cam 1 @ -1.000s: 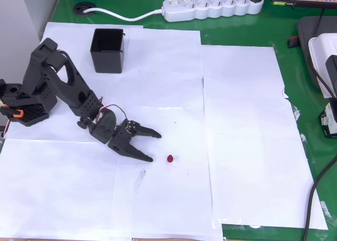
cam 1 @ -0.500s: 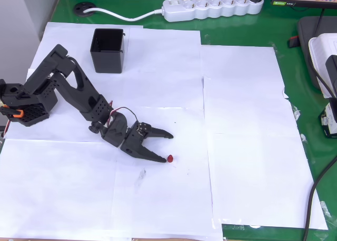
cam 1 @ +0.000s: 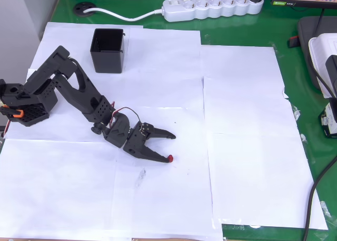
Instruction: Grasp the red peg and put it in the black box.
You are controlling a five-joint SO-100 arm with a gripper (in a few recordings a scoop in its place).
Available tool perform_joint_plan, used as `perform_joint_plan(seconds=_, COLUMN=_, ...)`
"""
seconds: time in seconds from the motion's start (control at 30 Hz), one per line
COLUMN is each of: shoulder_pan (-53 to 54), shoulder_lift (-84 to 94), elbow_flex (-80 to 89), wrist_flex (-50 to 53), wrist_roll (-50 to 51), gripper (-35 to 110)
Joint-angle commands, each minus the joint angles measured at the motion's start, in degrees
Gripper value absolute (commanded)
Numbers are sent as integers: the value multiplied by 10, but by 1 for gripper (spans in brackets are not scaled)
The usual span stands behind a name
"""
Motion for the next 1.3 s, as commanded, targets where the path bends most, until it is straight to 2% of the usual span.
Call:
perform_joint_plan(seconds=0.0, shoulder_pan=22, shoulder_lift=11, elbow_flex=6, wrist_flex=-2, wrist_roll=-18, gripper=32)
perform_joint_plan(seconds=0.43, shoulder_pan=59, shoulder_lift=21, elbow_flex=23, wrist_flex=-4, wrist_roll=-20, gripper=32)
perform_joint_plan(seconds=1.27, shoulder_pan=58, shoulder_lift=24, elbow_flex=40, wrist_flex=1, wrist_roll=4, gripper=28)
